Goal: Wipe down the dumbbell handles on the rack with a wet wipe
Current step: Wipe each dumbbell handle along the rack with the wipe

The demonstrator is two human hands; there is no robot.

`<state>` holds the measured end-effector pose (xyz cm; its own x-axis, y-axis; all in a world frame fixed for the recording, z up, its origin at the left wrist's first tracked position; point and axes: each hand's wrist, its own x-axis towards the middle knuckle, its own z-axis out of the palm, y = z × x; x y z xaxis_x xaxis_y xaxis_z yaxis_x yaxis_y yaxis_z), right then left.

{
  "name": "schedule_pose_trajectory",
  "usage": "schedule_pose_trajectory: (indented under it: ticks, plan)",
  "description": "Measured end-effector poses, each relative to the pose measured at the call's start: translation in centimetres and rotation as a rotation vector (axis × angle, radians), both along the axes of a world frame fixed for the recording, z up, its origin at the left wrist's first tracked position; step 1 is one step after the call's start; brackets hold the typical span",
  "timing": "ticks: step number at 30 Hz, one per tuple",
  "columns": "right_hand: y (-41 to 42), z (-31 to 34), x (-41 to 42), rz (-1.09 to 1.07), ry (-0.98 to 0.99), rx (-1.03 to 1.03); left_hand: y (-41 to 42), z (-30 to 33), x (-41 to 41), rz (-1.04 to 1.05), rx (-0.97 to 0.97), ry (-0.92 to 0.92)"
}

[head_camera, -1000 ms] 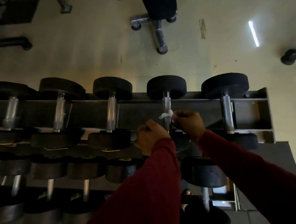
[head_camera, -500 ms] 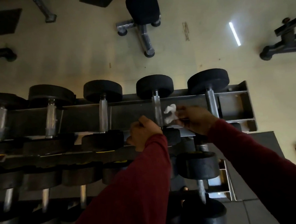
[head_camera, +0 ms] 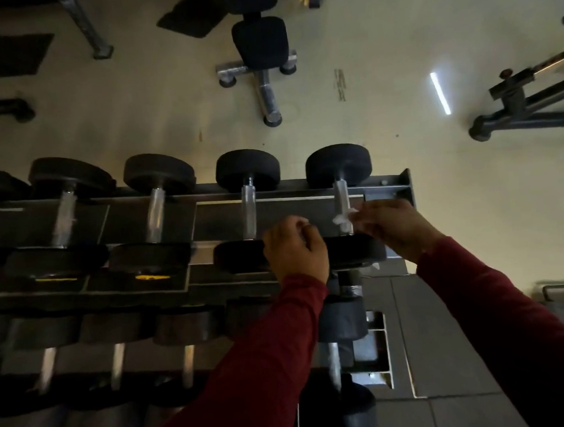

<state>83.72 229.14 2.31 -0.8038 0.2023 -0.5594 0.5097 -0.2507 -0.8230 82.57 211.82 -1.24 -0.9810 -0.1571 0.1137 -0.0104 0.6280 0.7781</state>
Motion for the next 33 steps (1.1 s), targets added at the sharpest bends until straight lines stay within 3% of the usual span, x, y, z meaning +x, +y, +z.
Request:
schedule_pose_trajectory:
  ticks: [2,4,7,12,15,21,25,30,33]
  plan:
    - [1.3,-1.0,0.0,0.072,-0.072,0.286,3.1,-0.5,0.5,0.016,0.171,-0.159]
    - [2.4,-2.0,-0.5,0.204,-0.136,0.456,5.5,-1.0,0.2,0.169,0.305,-0.329]
    - [3.0,-3.5,-1.8,0.488,-0.091,0.738,7.0,-1.6,-1.1,0.353,0.285,-0.552]
    - [3.1,-5.7,-4.2,0.705,-0.064,1.103,8.2,-2.7,-2.2,0.649,0.243,-0.574]
    - [3.6,-7.5,-4.3,0.69,-0.119,1.084,8.5,-2.9,-2.4,0.705,0.236,-0.545]
    - [5.1,-8.5,-4.4,0.617,-0.144,0.836,8.9,-2.8,-2.3,0.753,0.297,-0.497]
    - [4.9,-8.6,-4.1,0.612,-0.088,0.866,9.2,-2.2,-2.3,0.808,0.396,-0.491]
    - [5.1,-9.9,-4.1,0.583,-0.169,0.845,9.3,-1.9,-2.2,0.819,0.488,-0.498]
    - [5.5,-8.2,-3.5,0.594,-0.054,0.789,9.2,-1.9,-2.1,0.809,0.492,-0.503]
